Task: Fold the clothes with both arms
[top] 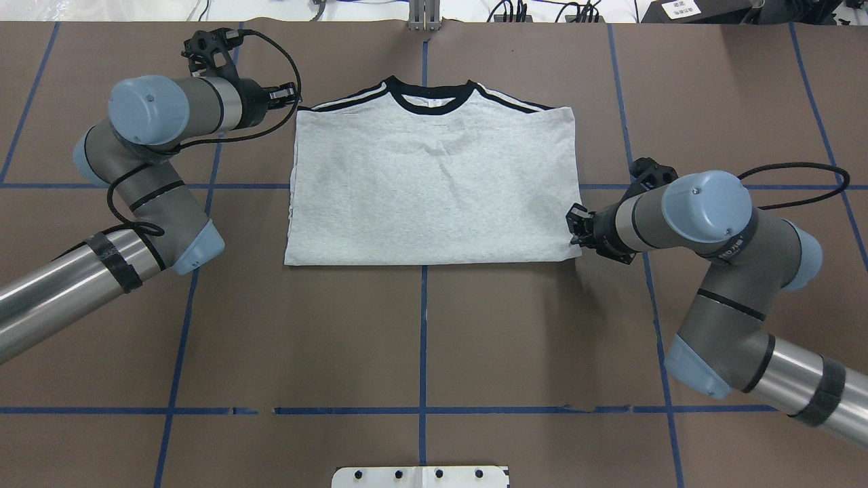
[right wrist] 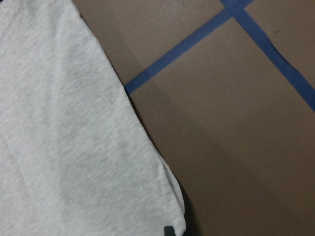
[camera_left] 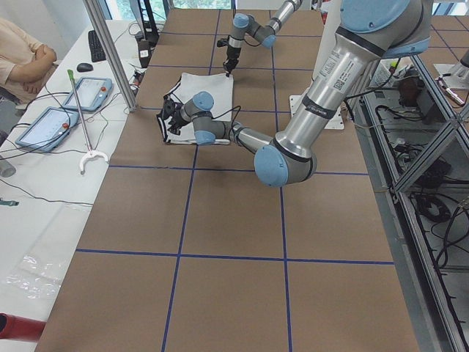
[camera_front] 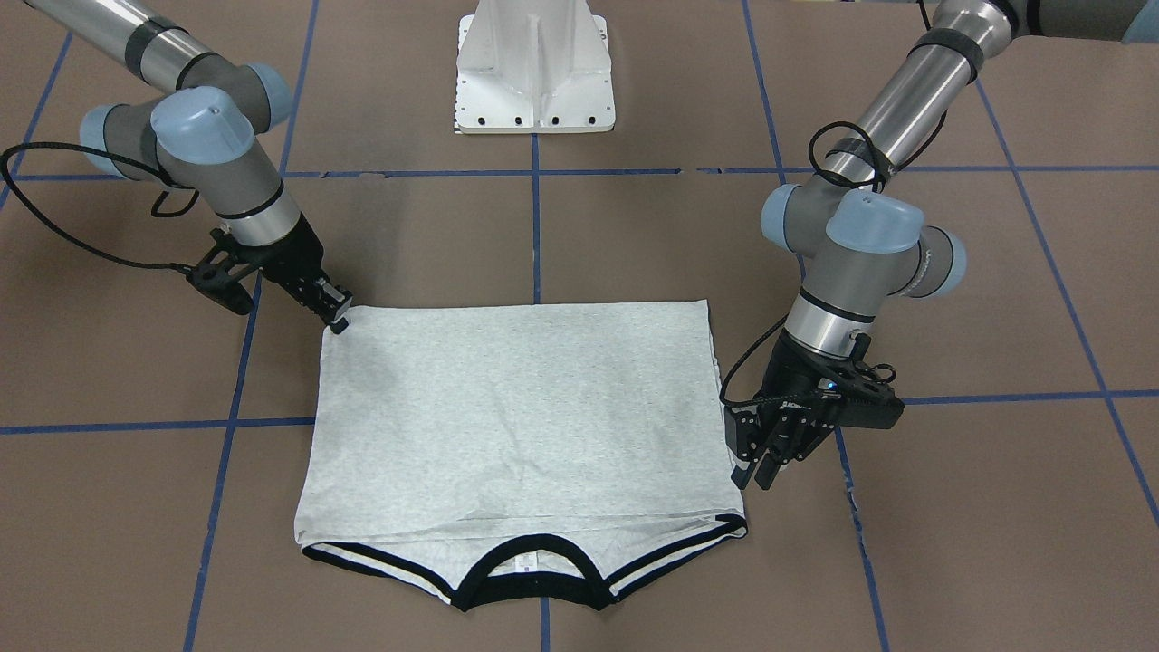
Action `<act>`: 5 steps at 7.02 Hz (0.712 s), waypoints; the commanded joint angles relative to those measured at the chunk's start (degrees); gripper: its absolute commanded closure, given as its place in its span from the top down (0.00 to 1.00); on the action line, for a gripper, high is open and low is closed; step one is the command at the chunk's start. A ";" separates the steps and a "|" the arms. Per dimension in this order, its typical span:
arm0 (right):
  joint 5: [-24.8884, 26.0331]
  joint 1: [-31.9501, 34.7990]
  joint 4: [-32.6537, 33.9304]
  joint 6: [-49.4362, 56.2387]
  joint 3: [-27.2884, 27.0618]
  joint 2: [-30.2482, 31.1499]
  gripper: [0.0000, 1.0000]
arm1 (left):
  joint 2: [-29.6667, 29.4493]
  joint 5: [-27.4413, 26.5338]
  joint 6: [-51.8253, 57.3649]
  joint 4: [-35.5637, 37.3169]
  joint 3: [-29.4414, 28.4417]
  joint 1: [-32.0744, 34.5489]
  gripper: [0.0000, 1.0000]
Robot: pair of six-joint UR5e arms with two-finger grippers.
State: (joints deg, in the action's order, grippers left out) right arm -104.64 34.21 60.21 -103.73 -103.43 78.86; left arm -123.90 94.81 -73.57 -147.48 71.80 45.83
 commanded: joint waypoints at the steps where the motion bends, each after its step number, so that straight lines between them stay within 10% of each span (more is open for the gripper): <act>1: -0.21 -8.85 0.52 -8.87 -14.83 9.98 0.00 | 1.90 8.07 -0.52 0.00 4.65 -0.39 0.54; 5: 0.32 -28.81 0.61 -22.21 -24.17 11.05 0.00 | 8.94 25.14 -10.60 0.62 16.09 -0.74 0.93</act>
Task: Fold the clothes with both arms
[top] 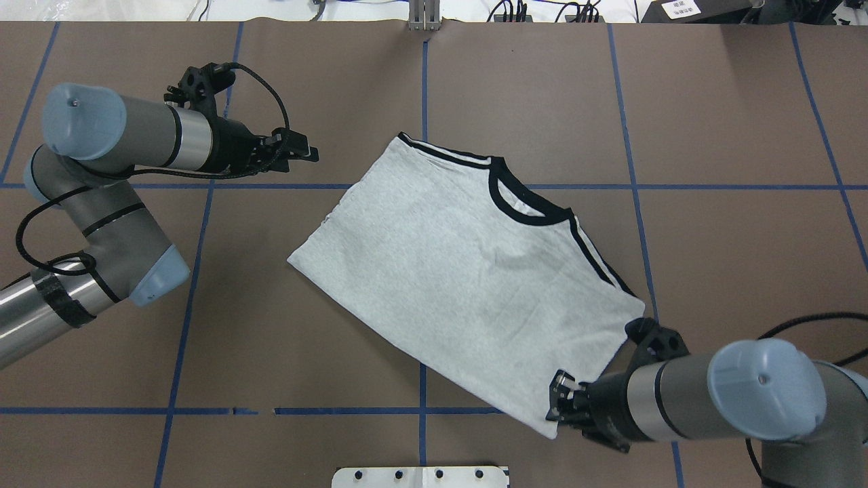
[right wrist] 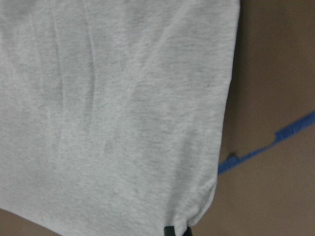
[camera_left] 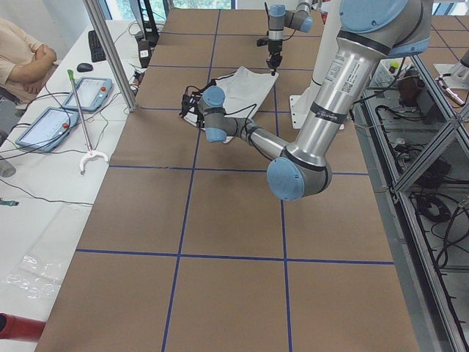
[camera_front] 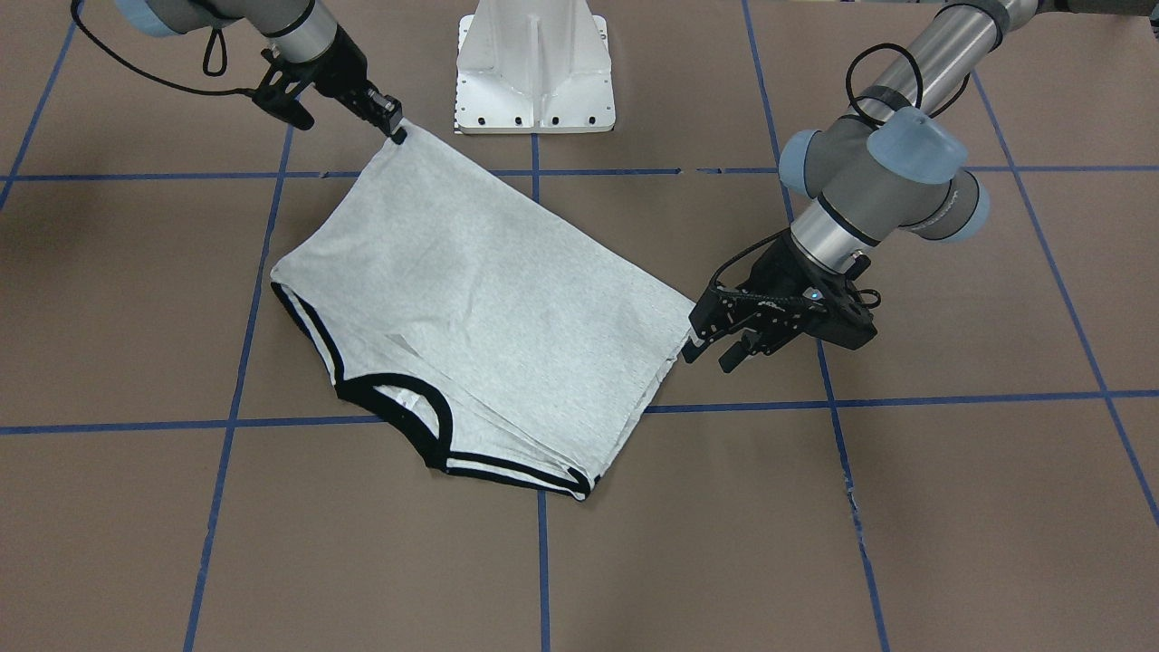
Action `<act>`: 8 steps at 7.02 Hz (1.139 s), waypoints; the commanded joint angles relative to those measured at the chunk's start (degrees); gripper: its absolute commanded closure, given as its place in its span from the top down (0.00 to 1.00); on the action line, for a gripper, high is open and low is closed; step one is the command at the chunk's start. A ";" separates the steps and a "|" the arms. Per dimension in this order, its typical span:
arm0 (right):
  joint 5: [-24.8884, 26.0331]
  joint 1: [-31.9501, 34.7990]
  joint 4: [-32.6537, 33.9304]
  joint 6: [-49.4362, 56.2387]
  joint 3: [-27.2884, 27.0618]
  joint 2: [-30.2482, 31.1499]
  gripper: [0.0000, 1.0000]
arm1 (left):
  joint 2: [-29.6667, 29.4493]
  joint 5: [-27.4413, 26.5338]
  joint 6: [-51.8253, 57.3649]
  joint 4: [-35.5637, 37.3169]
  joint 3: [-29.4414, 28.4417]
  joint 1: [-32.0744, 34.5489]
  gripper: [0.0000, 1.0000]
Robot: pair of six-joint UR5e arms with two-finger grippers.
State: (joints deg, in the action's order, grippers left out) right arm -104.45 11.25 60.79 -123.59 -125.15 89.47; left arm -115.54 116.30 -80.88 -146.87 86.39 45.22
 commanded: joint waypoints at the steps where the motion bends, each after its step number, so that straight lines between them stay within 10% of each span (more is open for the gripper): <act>1: 1.00 -7.11 0.12 -2.36 -2.29 0.61 0.99 | 1.63 4.97 -5.41 -0.08 1.85 -0.66 0.98; 5: 2.15 14.35 1.26 1.48 0.24 -0.43 1.00 | 6.47 0.62 -14.04 3.14 2.99 -8.47 0.93; 8: 4.42 17.75 1.00 8.28 3.77 -3.16 1.00 | 6.38 -1.78 -14.22 9.41 4.58 -11.55 0.90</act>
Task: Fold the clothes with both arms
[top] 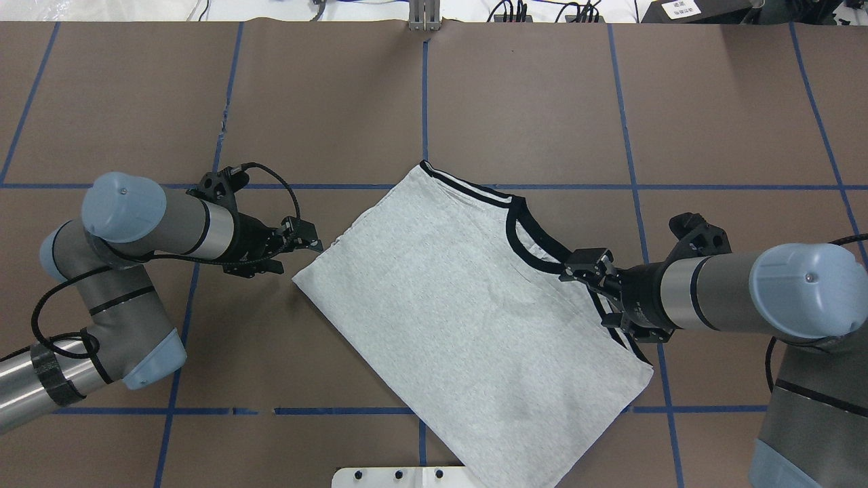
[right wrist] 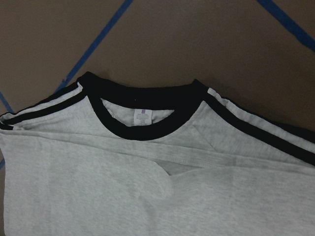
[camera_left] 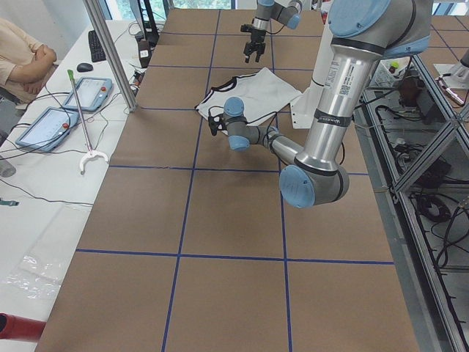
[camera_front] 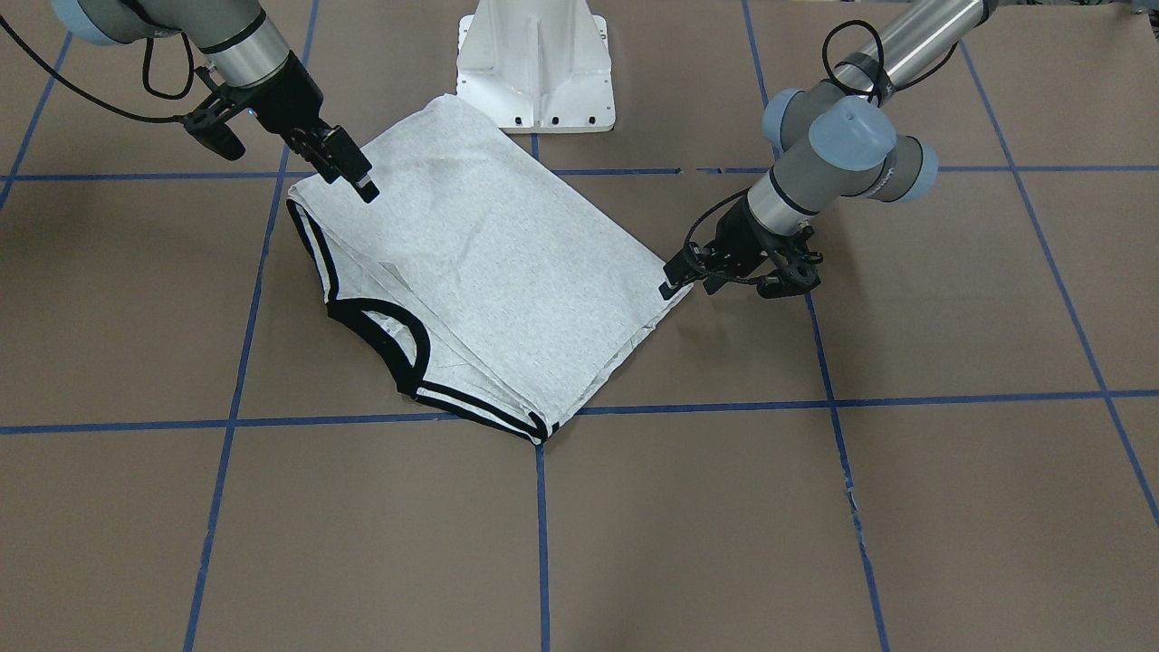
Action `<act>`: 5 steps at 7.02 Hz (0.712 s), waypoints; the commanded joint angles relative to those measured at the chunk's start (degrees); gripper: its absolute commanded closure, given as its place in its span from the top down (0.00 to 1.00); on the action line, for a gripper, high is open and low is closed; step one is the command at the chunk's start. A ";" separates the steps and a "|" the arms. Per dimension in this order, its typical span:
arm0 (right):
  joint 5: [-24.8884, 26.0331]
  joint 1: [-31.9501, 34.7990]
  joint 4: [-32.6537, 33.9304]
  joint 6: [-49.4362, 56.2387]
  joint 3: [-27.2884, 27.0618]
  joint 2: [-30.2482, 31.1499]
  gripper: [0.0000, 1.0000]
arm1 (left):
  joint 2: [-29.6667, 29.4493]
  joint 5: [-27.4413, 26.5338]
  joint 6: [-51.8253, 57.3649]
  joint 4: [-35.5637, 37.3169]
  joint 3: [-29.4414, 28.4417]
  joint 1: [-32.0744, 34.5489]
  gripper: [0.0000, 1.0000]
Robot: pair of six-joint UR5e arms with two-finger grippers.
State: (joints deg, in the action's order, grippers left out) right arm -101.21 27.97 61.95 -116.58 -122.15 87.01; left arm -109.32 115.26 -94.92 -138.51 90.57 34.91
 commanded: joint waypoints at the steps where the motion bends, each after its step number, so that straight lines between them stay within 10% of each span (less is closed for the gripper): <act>1: 1.71 1.39 -0.25 1.26 0.86 -0.70 1.00 | 0.25 -1.52 -0.18 1.05 0.40 -2.11 0.89; 3: 2.68 1.91 -0.34 1.35 1.56 -0.79 1.00 | 0.33 -1.79 -0.18 1.05 0.40 -2.30 0.73; 5: 2.68 2.35 -0.25 1.35 1.65 -1.05 1.00 | 0.42 -1.79 -0.18 1.14 0.49 -2.30 0.33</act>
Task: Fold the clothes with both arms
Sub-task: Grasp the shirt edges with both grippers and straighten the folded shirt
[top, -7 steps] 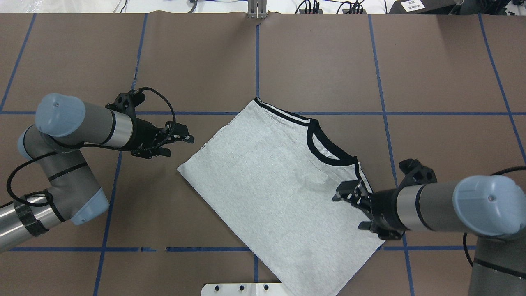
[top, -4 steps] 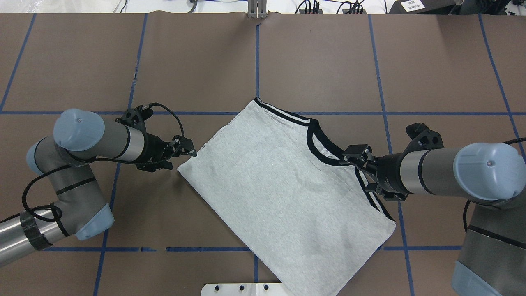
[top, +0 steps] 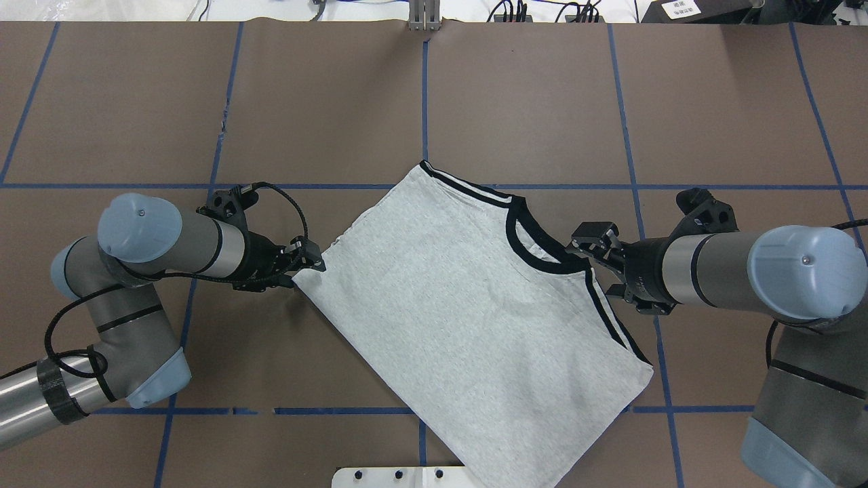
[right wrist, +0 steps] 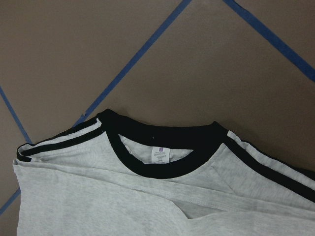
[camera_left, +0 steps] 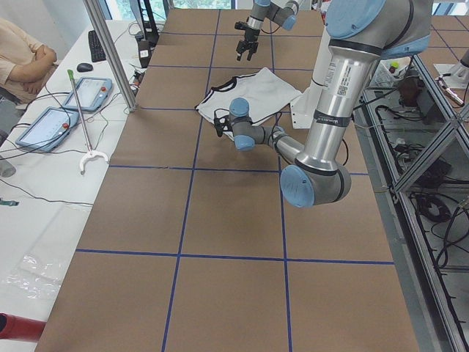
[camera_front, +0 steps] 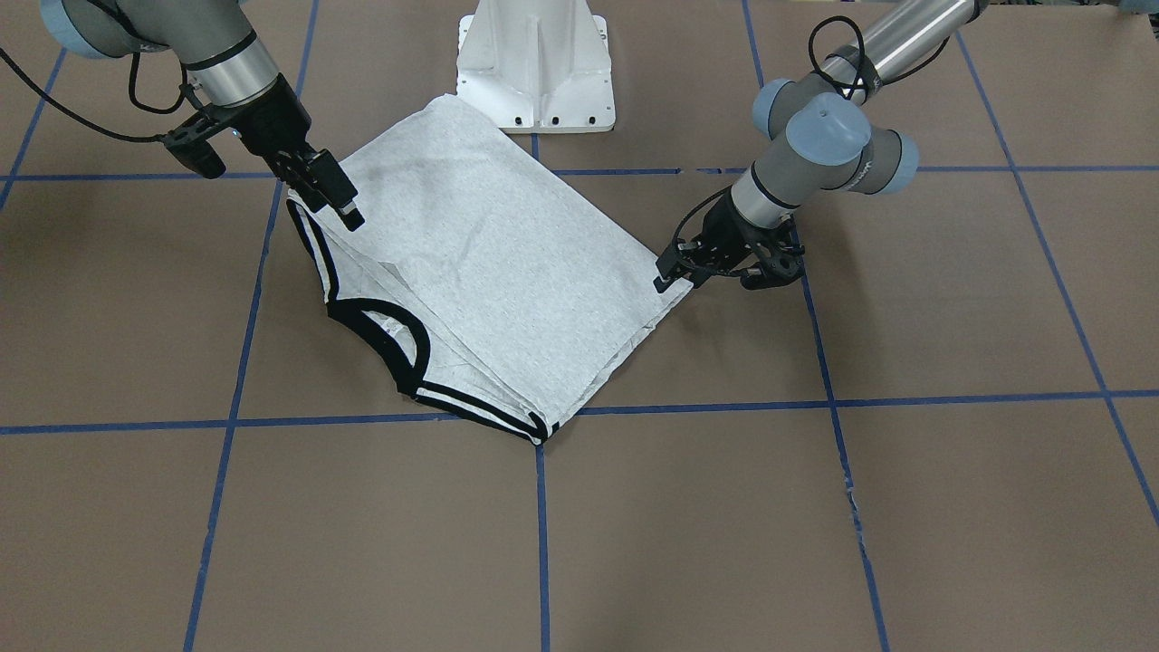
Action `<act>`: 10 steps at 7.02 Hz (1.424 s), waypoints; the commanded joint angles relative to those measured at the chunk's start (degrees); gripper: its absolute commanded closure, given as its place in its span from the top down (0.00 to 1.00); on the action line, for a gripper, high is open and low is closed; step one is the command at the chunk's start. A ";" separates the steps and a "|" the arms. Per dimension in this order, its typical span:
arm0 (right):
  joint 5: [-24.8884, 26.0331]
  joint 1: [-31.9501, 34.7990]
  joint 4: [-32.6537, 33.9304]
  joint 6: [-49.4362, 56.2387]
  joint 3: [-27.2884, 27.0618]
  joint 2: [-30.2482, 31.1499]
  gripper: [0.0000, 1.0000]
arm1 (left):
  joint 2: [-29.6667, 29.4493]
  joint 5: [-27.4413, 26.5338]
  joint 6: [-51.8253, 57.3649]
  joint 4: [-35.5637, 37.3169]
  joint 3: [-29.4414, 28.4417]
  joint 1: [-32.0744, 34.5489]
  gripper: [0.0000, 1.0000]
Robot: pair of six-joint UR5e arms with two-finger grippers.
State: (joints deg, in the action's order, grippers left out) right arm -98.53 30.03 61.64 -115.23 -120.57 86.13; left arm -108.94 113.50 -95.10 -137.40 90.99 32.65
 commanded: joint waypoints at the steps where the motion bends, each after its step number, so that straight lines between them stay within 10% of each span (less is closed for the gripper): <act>1: 0.01 0.21 0.23 -0.08 0.42 -0.26 1.00 | 0.31 -0.03 0.00 -0.06 0.15 -0.04 0.11; 5: 5.17 0.21 -0.03 -0.08 3.67 -2.90 1.00 | 0.67 -0.03 7.68 0.20 -0.19 4.34 0.00; 10: 11.51 -4.09 -0.56 -1.04 6.05 -8.96 1.00 | -31.53 -7.93 13.80 -0.67 -35.20 13.76 0.00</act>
State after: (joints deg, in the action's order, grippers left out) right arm -89.38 27.38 61.09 -115.90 -114.72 78.20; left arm -132.88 107.73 -81.36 -137.66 64.12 45.70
